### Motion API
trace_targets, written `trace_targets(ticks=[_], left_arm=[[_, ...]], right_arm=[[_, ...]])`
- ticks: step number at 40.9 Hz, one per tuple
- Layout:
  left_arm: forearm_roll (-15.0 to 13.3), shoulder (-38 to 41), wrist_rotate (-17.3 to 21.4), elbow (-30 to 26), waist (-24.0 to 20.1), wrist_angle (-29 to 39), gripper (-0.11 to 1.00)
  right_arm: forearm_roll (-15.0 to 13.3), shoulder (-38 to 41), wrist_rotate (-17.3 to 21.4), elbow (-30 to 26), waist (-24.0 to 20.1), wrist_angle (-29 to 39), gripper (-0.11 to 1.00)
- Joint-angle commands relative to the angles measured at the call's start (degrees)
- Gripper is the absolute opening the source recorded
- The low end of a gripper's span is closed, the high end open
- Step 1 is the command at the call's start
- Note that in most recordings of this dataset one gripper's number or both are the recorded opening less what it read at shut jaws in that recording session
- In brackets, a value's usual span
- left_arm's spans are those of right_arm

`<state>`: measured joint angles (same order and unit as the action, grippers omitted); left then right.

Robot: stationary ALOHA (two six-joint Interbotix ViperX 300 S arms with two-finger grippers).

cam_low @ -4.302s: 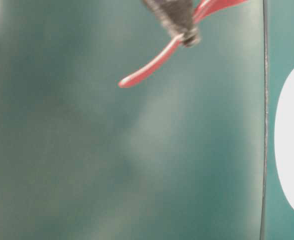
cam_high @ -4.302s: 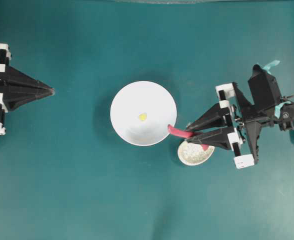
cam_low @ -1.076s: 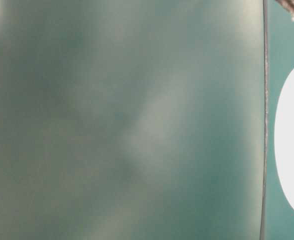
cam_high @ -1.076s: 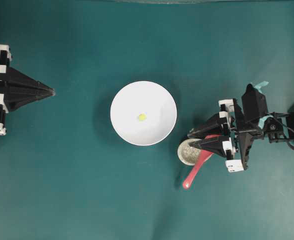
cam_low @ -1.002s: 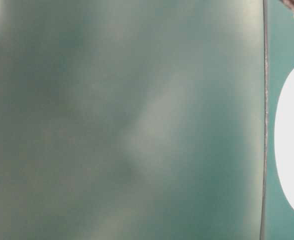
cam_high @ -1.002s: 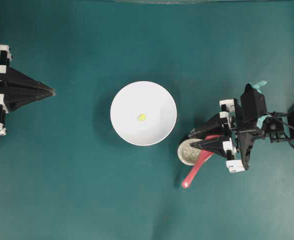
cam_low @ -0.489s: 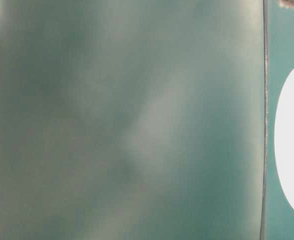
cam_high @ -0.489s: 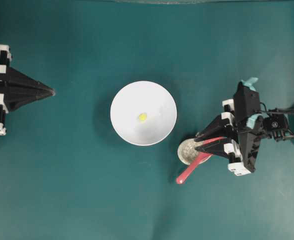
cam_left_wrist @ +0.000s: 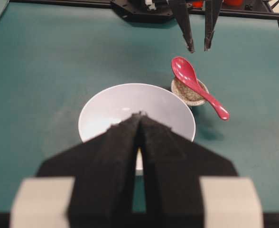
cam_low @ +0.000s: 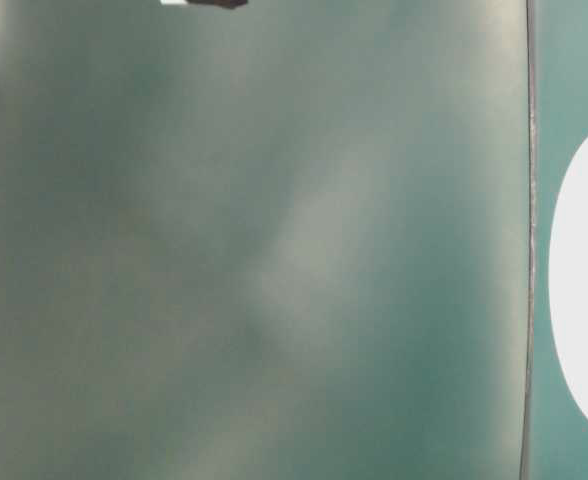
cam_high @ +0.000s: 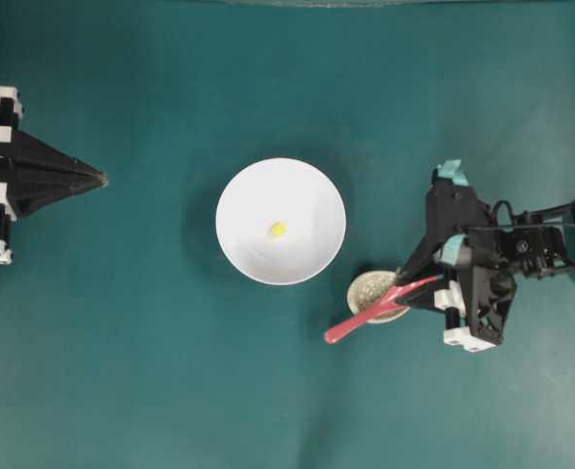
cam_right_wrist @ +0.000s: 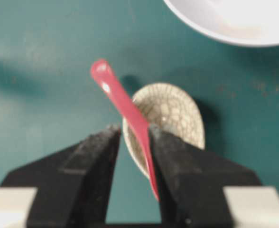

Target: Scoop the yellow hexagonal prism block from the bowl with a spoon using the right arm.

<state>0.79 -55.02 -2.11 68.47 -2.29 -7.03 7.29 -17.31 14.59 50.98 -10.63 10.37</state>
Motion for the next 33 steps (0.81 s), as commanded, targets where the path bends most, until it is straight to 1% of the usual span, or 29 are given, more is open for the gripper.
trace_targets(ticks=[1, 12, 24, 33], left_arm=[[0.09, 0.44, 0.00, -0.70, -0.18, -0.62, -0.01], [0.09, 0.35, 0.00, -0.70, -0.18, -0.62, -0.01], [0.09, 0.35, -0.09, -0.70, -0.18, -0.53, -0.01], [0.09, 0.35, -0.09, -0.70, -0.18, -0.53, -0.01]], right_arm=[[-0.18, -0.70, 0.09, -2.37, -0.09, 2.46, 0.37], [0.00, -0.79, 0.35, -4.83, -0.09, 9.49, 0.37], [0.26, -0.44, 0.70, -6.33, -0.97, 9.84, 0.36], [-0.09, 2.72, 0.18, -9.05, -1.58, 9.76, 0.35]])
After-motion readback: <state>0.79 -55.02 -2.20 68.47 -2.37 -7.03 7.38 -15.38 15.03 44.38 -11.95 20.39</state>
